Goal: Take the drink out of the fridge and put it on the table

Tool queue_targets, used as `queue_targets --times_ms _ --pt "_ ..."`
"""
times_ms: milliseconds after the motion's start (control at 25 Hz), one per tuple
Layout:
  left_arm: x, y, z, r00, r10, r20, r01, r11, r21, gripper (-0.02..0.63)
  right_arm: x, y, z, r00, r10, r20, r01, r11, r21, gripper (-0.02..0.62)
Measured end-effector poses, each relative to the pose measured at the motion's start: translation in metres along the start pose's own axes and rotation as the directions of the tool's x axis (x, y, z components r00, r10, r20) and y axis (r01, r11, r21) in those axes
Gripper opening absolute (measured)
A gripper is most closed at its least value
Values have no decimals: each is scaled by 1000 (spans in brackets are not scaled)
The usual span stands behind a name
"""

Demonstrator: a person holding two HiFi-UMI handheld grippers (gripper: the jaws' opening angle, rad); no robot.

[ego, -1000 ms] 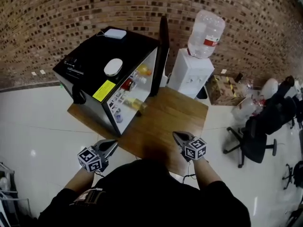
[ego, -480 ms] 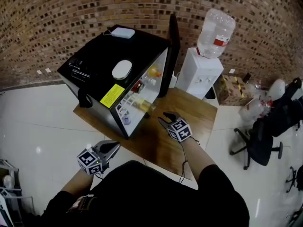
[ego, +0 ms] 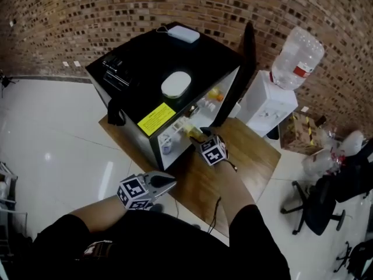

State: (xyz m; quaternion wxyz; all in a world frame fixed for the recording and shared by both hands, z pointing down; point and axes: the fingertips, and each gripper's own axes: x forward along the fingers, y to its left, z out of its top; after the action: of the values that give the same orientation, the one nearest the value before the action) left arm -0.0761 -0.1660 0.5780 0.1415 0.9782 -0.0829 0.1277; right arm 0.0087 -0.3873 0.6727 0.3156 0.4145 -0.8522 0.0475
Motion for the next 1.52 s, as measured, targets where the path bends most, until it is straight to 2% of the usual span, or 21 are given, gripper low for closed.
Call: queue_targets --times_ms 40,120,280,440,640,840,960,1080,1320,1440,1520 --pt "5 0 -2 1000 -6 -7 6 1000 0 -5 9 0 1 1000 1 -18 -1 1000 -20 261" --pt "12 -1 -5 1000 -14 -16 14 1000 -1 -5 29 0 -2 998 6 -61 -9 999 -52 325" --pt "11 -3 -11 999 -30 -39 29 999 -13 -5 62 -1 -8 992 5 -130 -17 996 -90 325" --pt "7 -6 -20 997 -41 -59 40 999 -19 -5 87 2 -5 988 22 -155 -36 995 -94 325" --pt "1 -2 -27 997 -44 -69 43 999 -19 -5 111 -2 -5 978 -21 -210 -8 991 -134 325" --pt "-1 -1 -25 997 -47 -63 46 999 -21 -5 128 -3 -10 960 -23 -278 -42 974 -223 333" --pt "-4 -2 -27 997 -46 -69 45 999 -24 -5 130 0 -9 957 10 -289 -79 971 -227 326" --pt "-3 -2 -27 997 -45 -70 44 999 -18 -5 121 3 -7 966 54 -251 -106 975 -197 311" --pt "9 -9 -18 997 -68 -46 67 997 -35 -5 76 10 -30 980 115 -161 -124 991 -50 308" --pt "21 -15 -16 995 -93 -41 91 995 -42 -5 43 13 -52 986 130 -104 -122 989 78 307" --pt "29 -21 -14 993 -113 -40 112 993 -39 -5 22 9 -61 993 116 -16 -112 980 167 307"
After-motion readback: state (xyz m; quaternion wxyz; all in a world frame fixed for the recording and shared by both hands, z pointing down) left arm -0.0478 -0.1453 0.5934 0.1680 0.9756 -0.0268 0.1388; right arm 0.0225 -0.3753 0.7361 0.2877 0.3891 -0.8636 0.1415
